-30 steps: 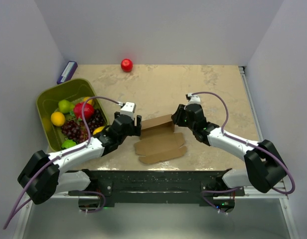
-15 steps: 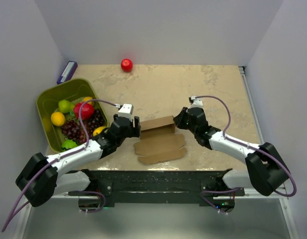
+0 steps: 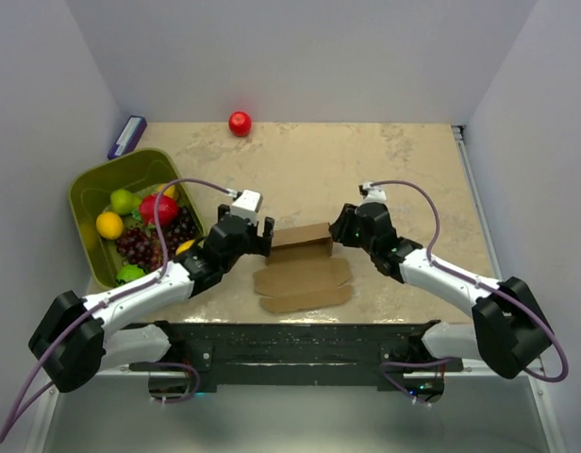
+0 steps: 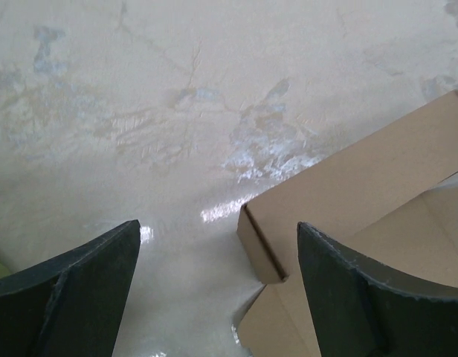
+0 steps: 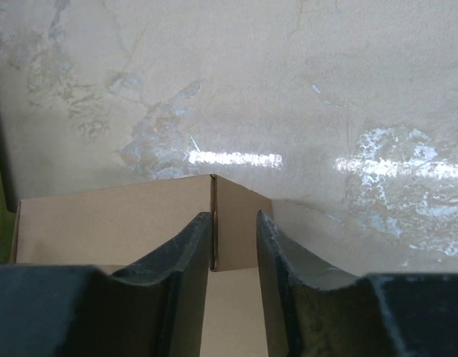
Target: Fold the paper box
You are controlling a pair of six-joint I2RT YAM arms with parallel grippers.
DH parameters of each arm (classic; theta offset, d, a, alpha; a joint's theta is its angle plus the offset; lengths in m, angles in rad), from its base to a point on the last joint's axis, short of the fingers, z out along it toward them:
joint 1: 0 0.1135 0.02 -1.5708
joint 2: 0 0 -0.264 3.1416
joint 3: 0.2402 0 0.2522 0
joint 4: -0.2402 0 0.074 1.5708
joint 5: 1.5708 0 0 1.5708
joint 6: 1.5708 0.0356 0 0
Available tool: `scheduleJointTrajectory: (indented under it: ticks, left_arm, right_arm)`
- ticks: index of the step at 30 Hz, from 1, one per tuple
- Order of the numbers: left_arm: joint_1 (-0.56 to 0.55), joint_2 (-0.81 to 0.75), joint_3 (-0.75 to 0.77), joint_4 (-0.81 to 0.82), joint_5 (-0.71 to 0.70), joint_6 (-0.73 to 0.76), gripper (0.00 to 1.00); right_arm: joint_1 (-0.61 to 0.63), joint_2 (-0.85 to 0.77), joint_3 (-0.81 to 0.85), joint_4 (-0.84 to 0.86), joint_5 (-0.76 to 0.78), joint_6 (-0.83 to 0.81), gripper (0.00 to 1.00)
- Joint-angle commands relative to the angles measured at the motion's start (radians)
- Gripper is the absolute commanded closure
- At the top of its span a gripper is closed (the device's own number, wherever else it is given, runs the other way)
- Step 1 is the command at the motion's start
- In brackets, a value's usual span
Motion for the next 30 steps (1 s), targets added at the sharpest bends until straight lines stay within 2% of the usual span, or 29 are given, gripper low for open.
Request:
scheduleJointTrajectory:
  ticks: [1,5,8,16,22,25,28,30]
  left_arm:
    - [-0.064,-0.01,0.087,0.115,-0.005,0.173,0.09]
    - [-0.186,0.028,0.106,0.145,-0.031,0.313,0.09]
    - [-0.207,0.071,0.112,0.139,-0.045,0.374,0.08]
    - [-0.233,0.192,0.138,0.192,-0.077,0.469,0.06]
    - [-0.246,0.28,0.175,0.203,-0.045,0.515,0.05]
    - [-0.249,0.33,0.193,0.212,-0.08,0.538,0.05]
    - [-0.256,0.39,0.211,0.221,-0.157,0.558,0.1]
    - [-0.258,0.433,0.23,0.218,-0.221,0.56,0.2]
  right_arm:
    - [-0.004,-0.044,0.103,-0.144,0.009,-0.062,0.46]
    - [-0.004,-0.096,0.154,-0.228,0.019,-0.085,0.26]
    - [-0.004,-0.154,0.163,-0.274,0.042,-0.085,0.19]
    - [-0.012,-0.309,0.148,-0.343,0.055,-0.089,0.13]
    - [-0.013,-0.349,0.143,-0.371,0.063,-0.097,0.13]
    - [-0.013,-0.364,0.14,-0.368,0.049,-0.097,0.13]
    - [-0.013,-0.38,0.135,-0.369,0.049,-0.094,0.13]
    - [-0.013,-0.386,0.137,-0.377,0.051,-0.095,0.14]
